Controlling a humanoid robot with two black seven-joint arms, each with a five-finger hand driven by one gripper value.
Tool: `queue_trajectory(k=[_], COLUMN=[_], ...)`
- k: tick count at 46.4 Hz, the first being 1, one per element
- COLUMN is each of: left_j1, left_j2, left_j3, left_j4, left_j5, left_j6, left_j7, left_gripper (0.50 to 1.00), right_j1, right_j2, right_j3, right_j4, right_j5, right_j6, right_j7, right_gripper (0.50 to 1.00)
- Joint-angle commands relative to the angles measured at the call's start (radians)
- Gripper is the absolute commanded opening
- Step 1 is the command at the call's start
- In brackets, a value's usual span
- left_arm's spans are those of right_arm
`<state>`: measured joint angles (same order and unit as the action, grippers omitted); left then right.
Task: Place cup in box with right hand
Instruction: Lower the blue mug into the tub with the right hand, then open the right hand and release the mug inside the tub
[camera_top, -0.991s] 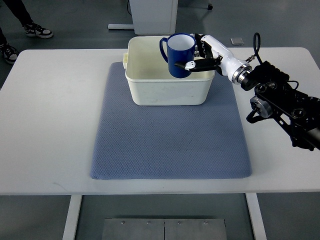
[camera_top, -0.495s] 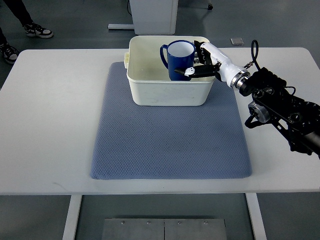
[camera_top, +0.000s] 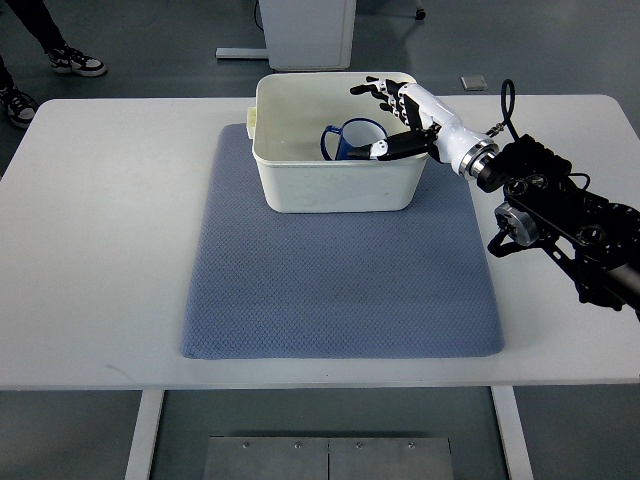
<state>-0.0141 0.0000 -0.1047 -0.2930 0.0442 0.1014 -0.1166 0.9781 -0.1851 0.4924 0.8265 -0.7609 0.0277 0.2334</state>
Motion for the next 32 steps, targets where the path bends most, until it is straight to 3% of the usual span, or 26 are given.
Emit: queue_trajectory(k=[1,13,32], left_j1=[0.0,-0.001,0.0], left_j2=[0.0,0.0,0.0], left_j3=[0.0,-0.001,-0.001], left_j4=[0.0,0.0,0.0], left_j5=[-0.001,-0.001,0.0], left_j6=[0.0,0.0,0.0], left_j7=[0.0,0.0,0.0], left_gripper=[1.0,1.0,1.0], right_j1=[0.002,0.01,0.019], right_j2=[-0.002,-0.02,-0.149], right_j3=[0.0,0.002,0.009], right_j4=[0.009,0.052,0.146], right_j5=[0.0,0.0,0.031], right_j6=[0.0,0.001,0.001], right_j7=[-0.005,-0.02,-0.04], right_gripper=[0.998,0.998,0.996])
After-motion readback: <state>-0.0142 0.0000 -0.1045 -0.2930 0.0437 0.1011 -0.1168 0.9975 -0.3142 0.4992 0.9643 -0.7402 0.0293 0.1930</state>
